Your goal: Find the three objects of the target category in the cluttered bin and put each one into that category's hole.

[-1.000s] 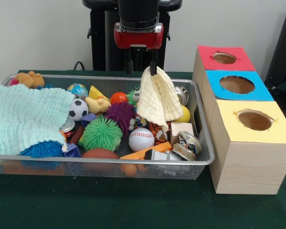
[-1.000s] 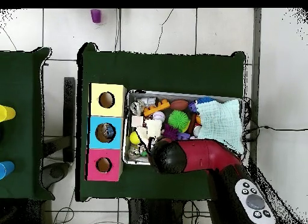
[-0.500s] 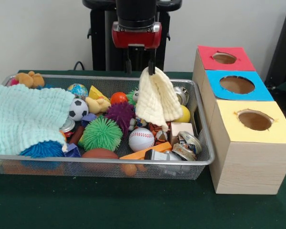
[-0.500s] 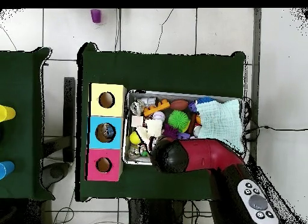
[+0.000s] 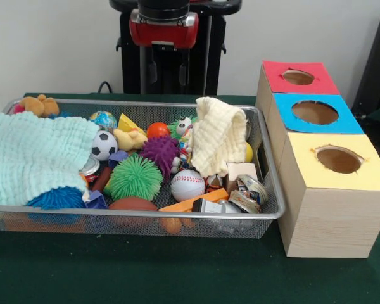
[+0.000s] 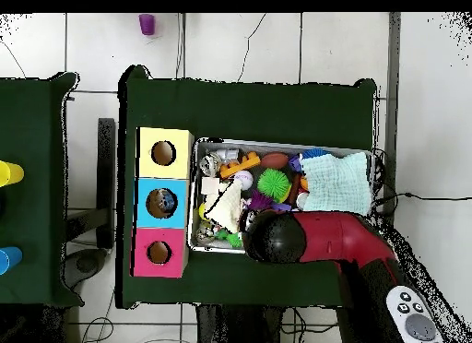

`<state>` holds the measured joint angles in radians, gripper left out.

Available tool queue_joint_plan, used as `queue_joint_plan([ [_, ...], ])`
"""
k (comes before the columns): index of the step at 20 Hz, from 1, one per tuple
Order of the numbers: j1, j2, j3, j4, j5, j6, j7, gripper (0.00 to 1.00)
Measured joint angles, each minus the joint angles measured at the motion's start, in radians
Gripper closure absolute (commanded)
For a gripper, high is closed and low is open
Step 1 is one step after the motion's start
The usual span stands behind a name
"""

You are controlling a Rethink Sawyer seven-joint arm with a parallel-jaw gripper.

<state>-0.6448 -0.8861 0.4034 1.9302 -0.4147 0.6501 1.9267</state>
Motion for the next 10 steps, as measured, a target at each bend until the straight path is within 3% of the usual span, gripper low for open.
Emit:
queue_joint_plan([
  [5,0.002,0.004,-0.001,-0.041,-0.039,0.002,0.000,0.00],
  [10,0.045,0.049,-0.033,-0.120,-0.130,0.002,0.000,0.00],
])
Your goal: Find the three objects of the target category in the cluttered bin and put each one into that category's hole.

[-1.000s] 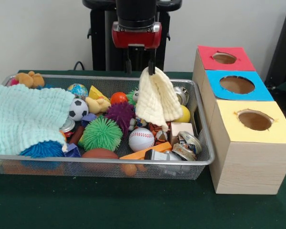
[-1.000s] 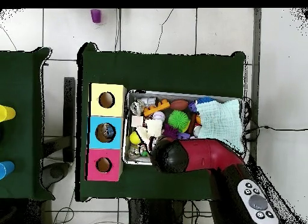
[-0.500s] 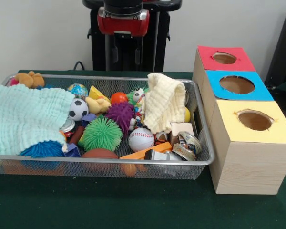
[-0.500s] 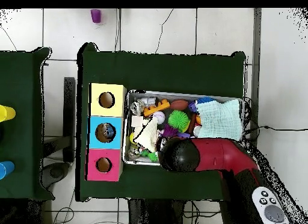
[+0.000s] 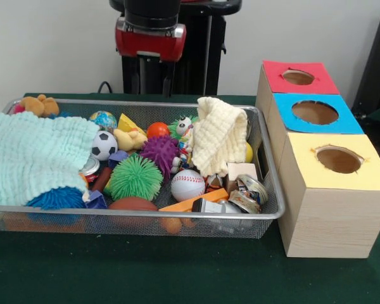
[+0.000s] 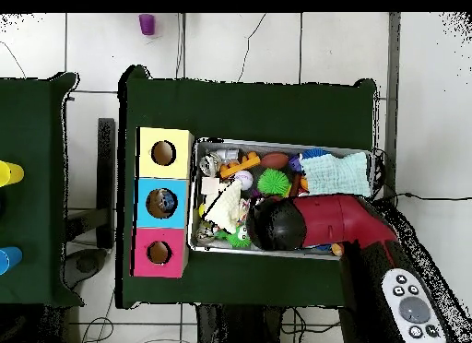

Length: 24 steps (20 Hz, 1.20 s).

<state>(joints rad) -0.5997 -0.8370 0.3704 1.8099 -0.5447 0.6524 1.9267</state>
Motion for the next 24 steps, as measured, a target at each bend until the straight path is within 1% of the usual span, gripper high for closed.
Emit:
queue_joint_plan([
  [2,0.040,0.040,-0.032,-0.050,-0.055,0.000,0.000,0.00],
  [9,0.131,0.116,-0.112,-0.148,-0.153,0.000,0.000,0.00],
  [10,0.150,0.130,-0.133,-0.170,-0.168,0.000,0.000,0.00],
  [17,0.166,0.128,-0.182,-0.197,-0.172,0.000,0.000,0.00],
  [24,0.174,0.093,-0.251,-0.213,-0.172,0.000,0.000,0.00],
])
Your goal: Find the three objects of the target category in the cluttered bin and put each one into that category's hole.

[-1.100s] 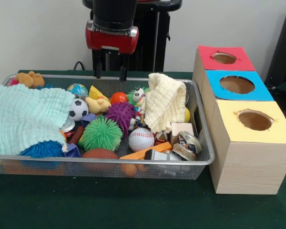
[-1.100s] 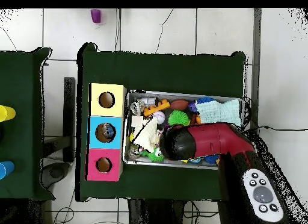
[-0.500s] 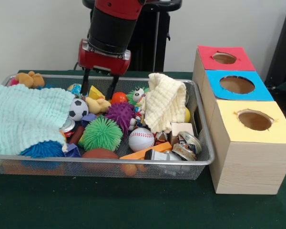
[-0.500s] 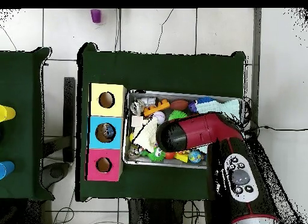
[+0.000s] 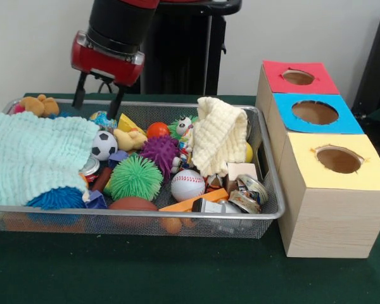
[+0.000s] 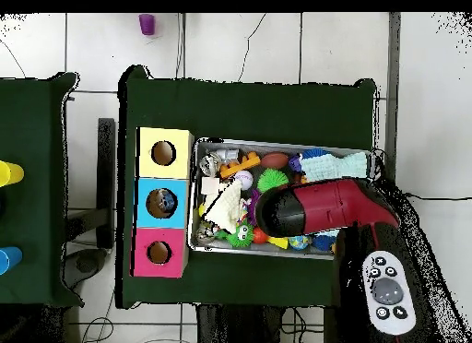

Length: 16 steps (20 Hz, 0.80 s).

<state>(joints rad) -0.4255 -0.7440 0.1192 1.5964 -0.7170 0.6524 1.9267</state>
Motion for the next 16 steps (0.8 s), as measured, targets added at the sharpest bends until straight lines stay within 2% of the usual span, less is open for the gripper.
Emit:
queue_joint_plan([
  [8,0.013,0.027,-0.068,-0.043,-0.033,-0.005,0.000,0.00],
  [16,-0.046,0.119,-0.074,-0.048,-0.033,-0.096,0.000,0.00],
])
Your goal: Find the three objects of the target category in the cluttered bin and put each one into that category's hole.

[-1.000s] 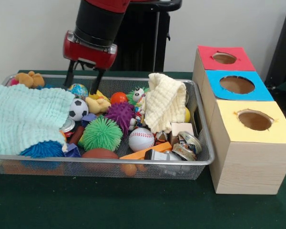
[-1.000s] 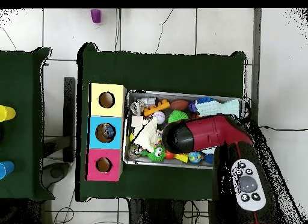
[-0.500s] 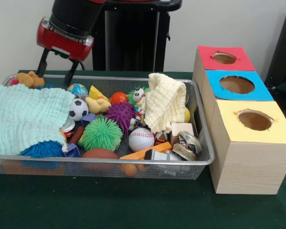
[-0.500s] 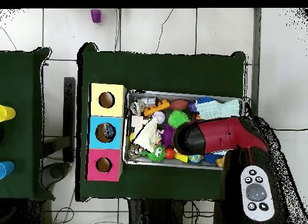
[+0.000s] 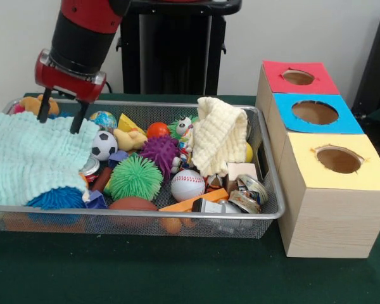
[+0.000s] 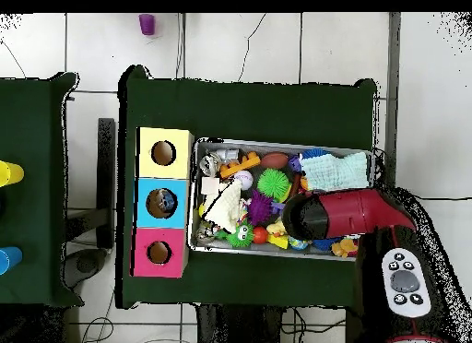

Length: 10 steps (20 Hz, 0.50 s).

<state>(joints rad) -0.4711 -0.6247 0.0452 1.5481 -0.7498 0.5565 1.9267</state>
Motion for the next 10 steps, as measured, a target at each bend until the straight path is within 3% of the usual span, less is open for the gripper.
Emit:
queue_joint_plan([
  [5,-0.022,0.073,-0.015,-0.004,0.000,-0.112,0.000,0.00],
  [10,-0.022,0.115,-0.027,-0.012,0.000,-0.162,0.000,0.00],
])
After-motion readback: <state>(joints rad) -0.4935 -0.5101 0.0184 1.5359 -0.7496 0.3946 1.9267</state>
